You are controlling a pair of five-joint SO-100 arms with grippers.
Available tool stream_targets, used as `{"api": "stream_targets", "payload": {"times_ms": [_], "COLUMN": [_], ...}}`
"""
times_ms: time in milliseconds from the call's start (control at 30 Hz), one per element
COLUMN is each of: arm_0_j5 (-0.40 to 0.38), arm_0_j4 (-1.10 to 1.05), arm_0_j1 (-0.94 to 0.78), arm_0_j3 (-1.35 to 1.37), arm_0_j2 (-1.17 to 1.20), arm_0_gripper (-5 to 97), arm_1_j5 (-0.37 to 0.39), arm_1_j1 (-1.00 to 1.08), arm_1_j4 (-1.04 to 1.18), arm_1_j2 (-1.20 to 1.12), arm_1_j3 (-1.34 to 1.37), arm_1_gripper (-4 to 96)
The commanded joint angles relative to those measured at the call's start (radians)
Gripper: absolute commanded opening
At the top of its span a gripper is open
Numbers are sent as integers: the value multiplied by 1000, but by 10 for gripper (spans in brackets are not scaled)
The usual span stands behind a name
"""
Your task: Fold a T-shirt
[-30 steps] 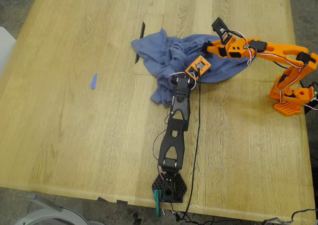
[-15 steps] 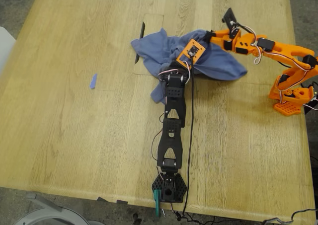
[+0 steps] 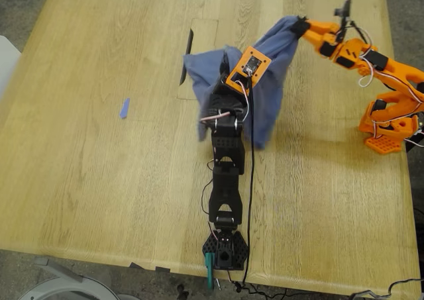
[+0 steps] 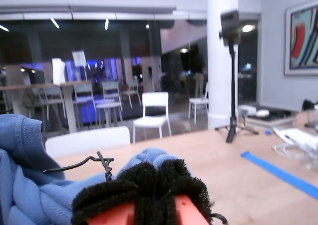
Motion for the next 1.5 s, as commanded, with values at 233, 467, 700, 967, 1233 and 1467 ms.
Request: {"api": "stream_targets", "payload": {"times_ms": [233, 467, 700, 967, 1233, 1467], "arm_0_j5": [49, 66, 86, 115, 129, 149], "arm_0_j4": [-137, -172, -316, -364, -393, -469], "arm_0_j1": [118, 181, 250, 356, 405, 417], "arm_0_j3": [-40, -40, -40, -40, -40, -41], "arm_0_j2": [284, 364, 391, 405, 469, 494], "arm_0_gripper": [0, -1, -1, -1, -1, -1], "arm_1_j5": [-32, -40, -75, -94, -101, -110], "arm_1_j1": [-75, -117, -144, -175, -199, -204], "arm_1_j4": [-87, -124, -152, -112, -14, 12], "arm_1_j2": [160, 164, 152, 124, -6, -109], "arm_1_j3": [26, -41, -153, -298, -598, -790], "arm_1_gripper": [0, 0, 0, 0, 1, 1]}}
